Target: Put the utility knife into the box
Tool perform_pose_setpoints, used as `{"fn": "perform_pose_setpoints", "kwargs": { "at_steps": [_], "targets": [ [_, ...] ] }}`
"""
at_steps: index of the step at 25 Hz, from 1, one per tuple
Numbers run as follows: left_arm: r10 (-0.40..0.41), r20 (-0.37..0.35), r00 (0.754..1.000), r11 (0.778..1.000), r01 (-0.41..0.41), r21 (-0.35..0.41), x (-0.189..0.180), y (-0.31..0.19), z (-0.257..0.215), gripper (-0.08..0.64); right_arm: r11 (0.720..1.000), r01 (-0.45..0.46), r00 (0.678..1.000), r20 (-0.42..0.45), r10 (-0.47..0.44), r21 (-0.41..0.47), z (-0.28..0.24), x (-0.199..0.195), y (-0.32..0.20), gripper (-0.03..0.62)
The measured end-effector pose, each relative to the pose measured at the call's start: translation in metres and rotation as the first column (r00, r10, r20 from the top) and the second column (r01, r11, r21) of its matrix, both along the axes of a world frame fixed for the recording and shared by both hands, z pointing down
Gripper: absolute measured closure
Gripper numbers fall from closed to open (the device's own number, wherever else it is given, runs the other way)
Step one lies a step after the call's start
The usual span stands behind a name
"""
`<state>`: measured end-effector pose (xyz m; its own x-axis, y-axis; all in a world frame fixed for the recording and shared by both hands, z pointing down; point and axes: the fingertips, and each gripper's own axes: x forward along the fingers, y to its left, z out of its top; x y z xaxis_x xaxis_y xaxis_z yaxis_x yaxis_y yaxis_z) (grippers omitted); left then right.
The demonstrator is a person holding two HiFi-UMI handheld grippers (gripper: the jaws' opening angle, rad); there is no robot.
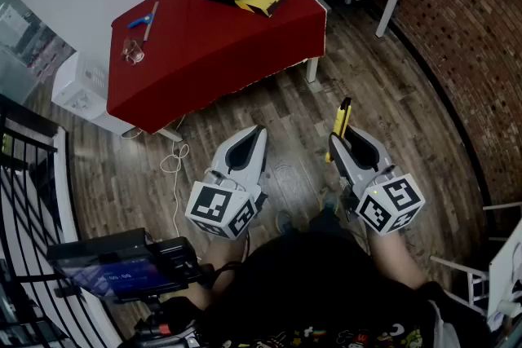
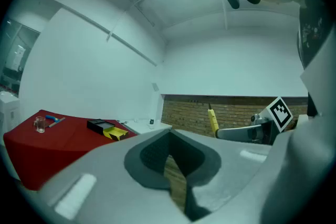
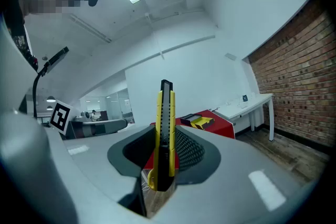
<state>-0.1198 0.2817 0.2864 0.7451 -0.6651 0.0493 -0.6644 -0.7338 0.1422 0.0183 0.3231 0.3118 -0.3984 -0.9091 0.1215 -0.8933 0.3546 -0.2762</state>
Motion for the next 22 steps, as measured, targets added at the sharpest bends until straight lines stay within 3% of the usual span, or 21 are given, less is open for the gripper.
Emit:
{"fn": "perform_pose_setpoints", "kwargs": {
  "at_steps": [10,22],
  "targets": [
    [0.009,0.011,1.000,1.000,-0.009,0.001,0.019,0.005,-0.003,0.558,1.000,-0.017,1.000,0.017,0.017,0.008,-0.003,0.023,0.004,0.451],
    [-0.043,0.044,0.998,0.999,0.043,-0.011,0.116,-0.030,-0.002,0.558,0.999,0.043,0.998,0.052,-0.043,-0.002,0.002,0.122,-0.040,0.451]
  ]
}}
